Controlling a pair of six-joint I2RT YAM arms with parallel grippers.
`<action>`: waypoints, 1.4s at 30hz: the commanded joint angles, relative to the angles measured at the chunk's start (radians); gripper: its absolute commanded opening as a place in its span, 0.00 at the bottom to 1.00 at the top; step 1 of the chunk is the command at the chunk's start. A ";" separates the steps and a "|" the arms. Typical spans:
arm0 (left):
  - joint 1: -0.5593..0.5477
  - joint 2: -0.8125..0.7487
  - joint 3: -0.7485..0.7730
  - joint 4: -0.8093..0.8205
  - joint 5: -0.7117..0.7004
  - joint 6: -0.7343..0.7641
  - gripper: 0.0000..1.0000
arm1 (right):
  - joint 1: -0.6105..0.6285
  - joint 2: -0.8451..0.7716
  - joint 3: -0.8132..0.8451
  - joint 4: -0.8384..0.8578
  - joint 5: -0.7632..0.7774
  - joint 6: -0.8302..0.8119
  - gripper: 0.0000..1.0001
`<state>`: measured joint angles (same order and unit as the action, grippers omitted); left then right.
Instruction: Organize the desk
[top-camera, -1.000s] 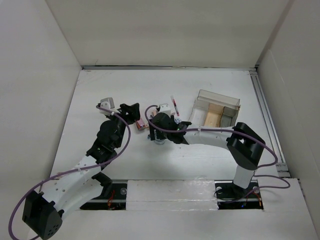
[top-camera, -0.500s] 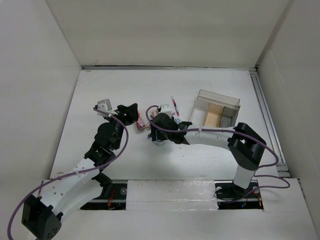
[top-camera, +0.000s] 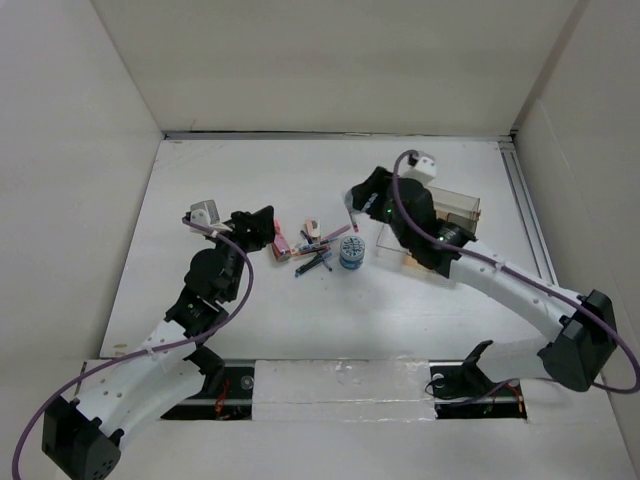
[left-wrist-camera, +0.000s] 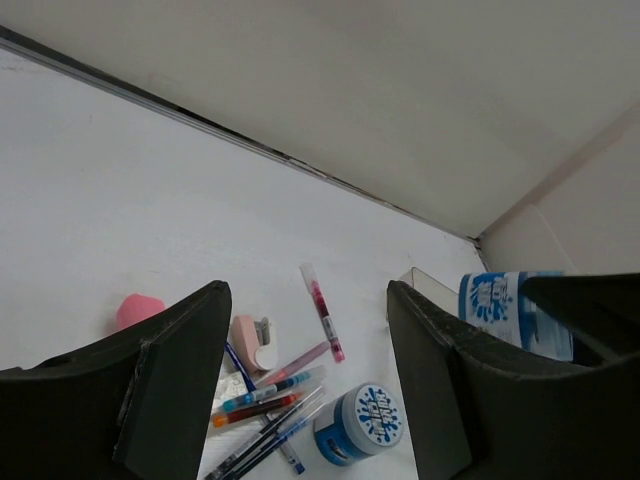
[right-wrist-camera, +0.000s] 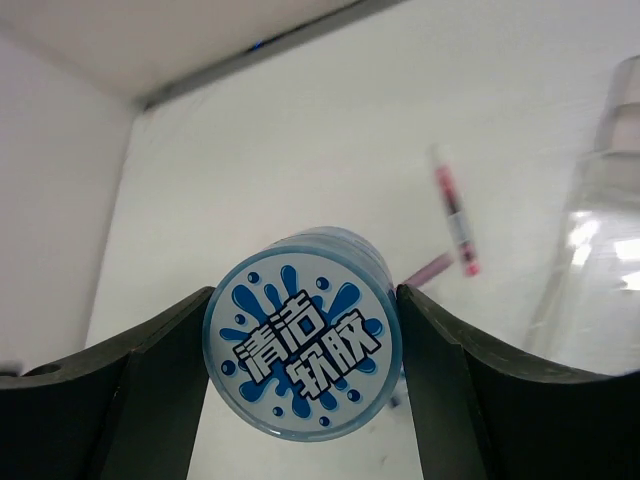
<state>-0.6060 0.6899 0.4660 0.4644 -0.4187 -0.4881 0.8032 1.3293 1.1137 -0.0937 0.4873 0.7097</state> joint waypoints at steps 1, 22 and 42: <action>-0.006 -0.010 -0.007 0.040 0.012 -0.009 0.60 | -0.133 -0.042 -0.054 0.060 0.109 0.062 0.46; -0.026 0.000 0.005 0.023 -0.008 -0.004 0.60 | -0.392 0.168 -0.057 0.054 0.023 0.066 0.43; -0.026 0.005 0.005 0.029 0.009 -0.003 0.60 | -0.254 0.262 0.047 -0.015 0.172 0.039 0.89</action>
<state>-0.6273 0.7055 0.4641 0.4644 -0.4156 -0.4911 0.4961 1.6127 1.1095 -0.1318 0.5983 0.7734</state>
